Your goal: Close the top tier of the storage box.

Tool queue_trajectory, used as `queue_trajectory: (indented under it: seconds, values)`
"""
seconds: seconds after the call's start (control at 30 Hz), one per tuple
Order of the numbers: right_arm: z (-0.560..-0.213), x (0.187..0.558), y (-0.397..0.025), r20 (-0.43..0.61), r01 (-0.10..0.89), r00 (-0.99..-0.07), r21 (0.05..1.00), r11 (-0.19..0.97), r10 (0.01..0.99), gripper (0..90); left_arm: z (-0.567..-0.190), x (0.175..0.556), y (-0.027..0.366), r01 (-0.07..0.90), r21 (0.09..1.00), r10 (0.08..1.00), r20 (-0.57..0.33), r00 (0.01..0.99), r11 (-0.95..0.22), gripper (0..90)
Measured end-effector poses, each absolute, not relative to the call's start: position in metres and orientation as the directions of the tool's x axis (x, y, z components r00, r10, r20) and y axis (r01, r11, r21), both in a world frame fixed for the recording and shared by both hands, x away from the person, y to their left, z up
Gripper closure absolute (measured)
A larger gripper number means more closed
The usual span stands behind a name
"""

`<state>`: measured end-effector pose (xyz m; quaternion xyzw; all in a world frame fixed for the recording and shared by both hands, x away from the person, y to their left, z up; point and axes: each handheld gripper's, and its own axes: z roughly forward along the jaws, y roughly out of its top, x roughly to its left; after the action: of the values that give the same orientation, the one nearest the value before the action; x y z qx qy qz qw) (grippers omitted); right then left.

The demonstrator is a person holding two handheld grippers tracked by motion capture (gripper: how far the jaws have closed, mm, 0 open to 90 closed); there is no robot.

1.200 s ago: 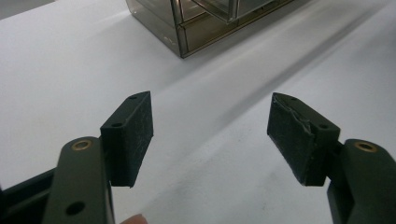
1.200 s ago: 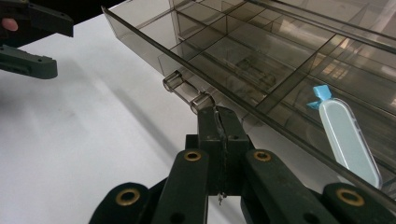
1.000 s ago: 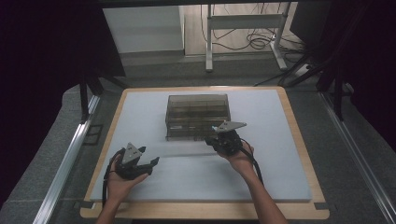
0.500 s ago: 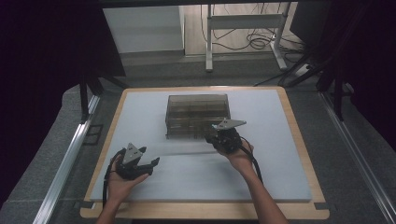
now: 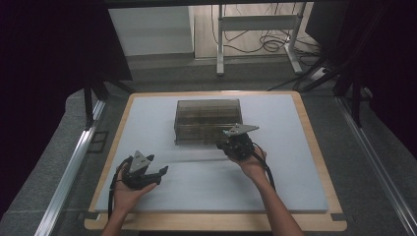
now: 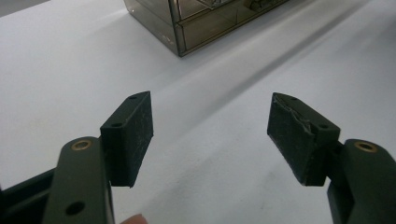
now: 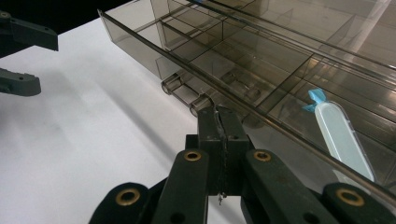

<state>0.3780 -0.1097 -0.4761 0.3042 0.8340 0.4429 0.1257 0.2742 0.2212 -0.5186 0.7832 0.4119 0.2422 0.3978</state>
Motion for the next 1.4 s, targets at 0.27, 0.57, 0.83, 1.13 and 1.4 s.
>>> queue_trajectory:
  seconds: [0.27, 0.57, 0.83, 1.13, 1.4]
  values:
    - [-0.473, 0.379, -0.109, 0.055, 0.394, -0.781, 0.816, 0.423, 0.622, 88.6, -0.518, 0.274, 0.222, 0.447, 0.827, 0.839, 0.053, 0.541, -0.340, 32.3]
    - [-0.473, 0.382, -0.109, 0.054, 0.394, -0.777, 0.818, 0.418, 0.627, 88.6, -0.518, 0.274, 0.222, 0.450, 0.825, 0.838, 0.054, 0.543, -0.344, 32.3]
    - [-0.473, 0.385, -0.108, 0.057, 0.400, -0.770, 0.819, 0.412, 0.635, 88.6, -0.518, 0.273, 0.222, 0.446, 0.827, 0.838, 0.054, 0.543, -0.342, 32.0]
    - [-0.473, 0.390, -0.107, 0.052, 0.405, -0.762, 0.817, 0.411, 0.646, 88.6, -0.517, 0.273, 0.222, 0.446, 0.828, 0.839, 0.052, 0.542, -0.339, 32.0]
    - [-0.474, 0.393, -0.106, 0.058, 0.411, -0.754, 0.819, 0.401, 0.655, 88.6, -0.517, 0.273, 0.223, 0.445, 0.829, 0.839, 0.050, 0.542, -0.337, 32.0]
